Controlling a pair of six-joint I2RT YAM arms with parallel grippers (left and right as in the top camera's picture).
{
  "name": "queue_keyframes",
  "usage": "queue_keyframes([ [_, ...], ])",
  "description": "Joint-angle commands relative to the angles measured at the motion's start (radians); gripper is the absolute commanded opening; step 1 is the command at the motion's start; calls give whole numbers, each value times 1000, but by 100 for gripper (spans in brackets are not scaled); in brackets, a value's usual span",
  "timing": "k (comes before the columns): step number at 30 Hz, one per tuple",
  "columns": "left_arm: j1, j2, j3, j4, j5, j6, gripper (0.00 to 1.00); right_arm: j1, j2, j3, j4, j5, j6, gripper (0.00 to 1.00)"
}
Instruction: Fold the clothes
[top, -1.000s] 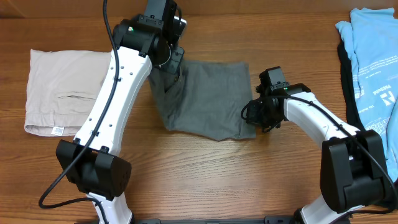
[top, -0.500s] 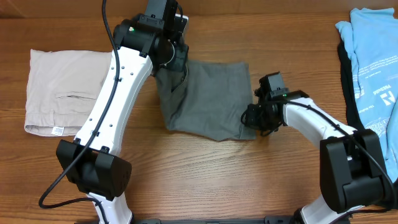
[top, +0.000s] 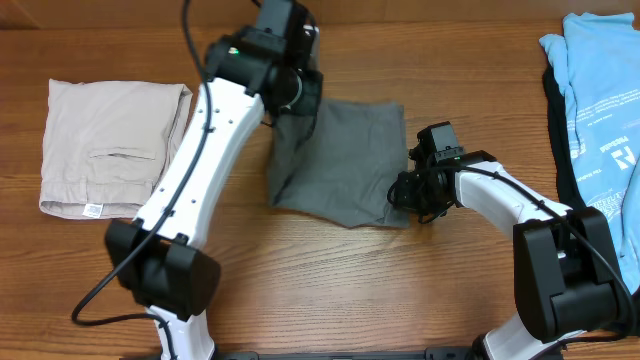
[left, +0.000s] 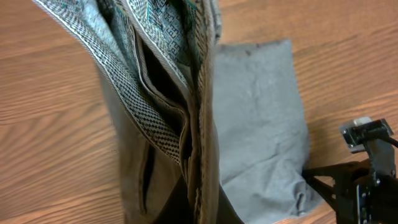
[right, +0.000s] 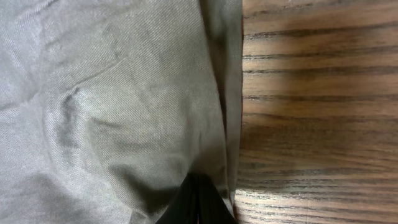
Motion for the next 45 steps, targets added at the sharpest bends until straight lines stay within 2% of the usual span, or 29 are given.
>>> queue_keyframes([
  [1, -47, 51, 2, 6, 32, -43, 4, 4, 7, -12, 2, -21, 4, 4],
  [7, -116, 116, 2, 18, 31, -43, 4, 4, 7, -12, 1, -21, 4, 4],
  [13, -163, 187, 2, 55, 43, -94, 4, 4, 7, -12, 1, -21, 4, 4],
  [20, -176, 209, 2, 93, 234, -94, 6, 4, 7, -12, 0, -21, 4, 4],
  [23, -172, 209, 2, 120, 343, -91, 36, 4, 7, -12, 1, -21, 4, 16],
  [25, -163, 208, 6, 139, 438, -51, 47, 4, 6, -11, 0, -21, 3, 22],
  [27, -147, 204, 29, 144, 497, -26, 67, -4, -2, 2, -19, -21, 2, 36],
  [29, -121, 196, 60, 144, 501, -26, 76, -21, -31, 39, -73, -21, -19, 43],
  [32, -74, 193, 97, 145, 498, -27, 77, -48, -117, 126, -189, -20, -48, 49],
  [37, 0, 196, 101, 130, 427, -26, 70, -60, -285, 247, -332, -35, -57, 53],
  [38, 13, 196, 101, 122, 393, -26, 67, -58, -308, 253, -336, -56, -57, 52],
  [41, 39, 197, 100, 115, 325, -7, 58, -53, -348, 252, -335, -167, -56, 30],
  [43, 43, 197, 100, 115, 288, 8, 58, -45, -341, 249, -333, -189, -57, 25],
  [45, 43, 197, 100, 112, 246, 11, 60, -40, -321, 248, -331, -156, -57, 25],
])
